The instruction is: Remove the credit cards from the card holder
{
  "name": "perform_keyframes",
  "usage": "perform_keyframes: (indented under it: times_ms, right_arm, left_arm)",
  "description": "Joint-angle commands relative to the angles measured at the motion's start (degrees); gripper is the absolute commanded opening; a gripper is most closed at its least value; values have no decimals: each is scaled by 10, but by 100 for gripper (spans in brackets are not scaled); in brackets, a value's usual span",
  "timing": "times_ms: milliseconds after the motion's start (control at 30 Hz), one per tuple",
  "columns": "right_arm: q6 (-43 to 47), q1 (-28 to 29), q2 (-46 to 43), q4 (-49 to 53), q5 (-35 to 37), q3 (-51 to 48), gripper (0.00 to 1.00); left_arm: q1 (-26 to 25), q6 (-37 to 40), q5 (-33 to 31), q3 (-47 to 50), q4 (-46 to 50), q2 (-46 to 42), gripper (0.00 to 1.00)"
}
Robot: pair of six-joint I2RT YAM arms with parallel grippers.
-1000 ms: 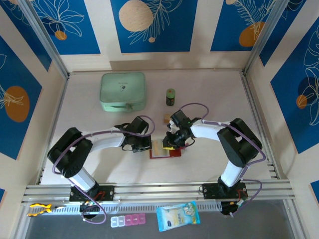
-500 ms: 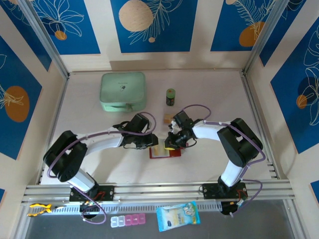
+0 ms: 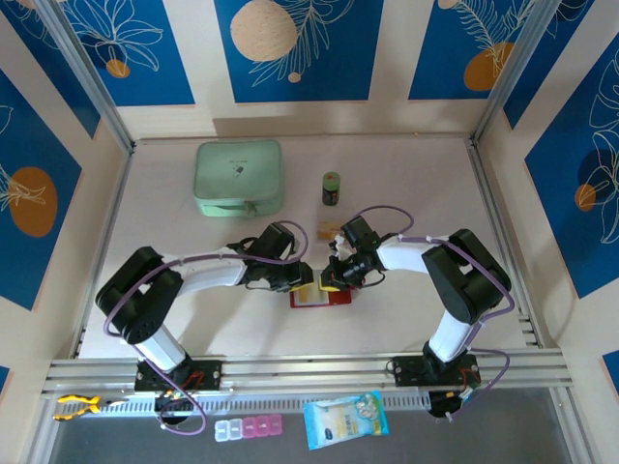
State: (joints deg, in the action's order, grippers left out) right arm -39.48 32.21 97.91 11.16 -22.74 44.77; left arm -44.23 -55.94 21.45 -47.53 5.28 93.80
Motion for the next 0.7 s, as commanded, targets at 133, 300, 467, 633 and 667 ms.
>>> perform_keyframes:
  times_ms: [133, 300, 467, 633, 667]
  right_arm:
    - [-6, -3, -24, 22, 8, -14, 11]
    - [-6, -3, -60, 45, 20, -3, 15]
    - [-3, -6, -96, 71, 33, 5, 16]
    - [2, -16, -124, 90, 40, 7, 16]
    - [3, -18, -130, 93, 40, 7, 16]
  left_arm:
    - [-9, -13, 21, -10, -17, 13, 26]
    - [-11, -14, 21, -16, -15, 11, 24]
    - [-14, -13, 21, -28, -5, 9, 25]
    - [-18, -12, 22, -41, 3, 13, 26]
    - [-19, -12, 22, -45, 4, 15, 27]
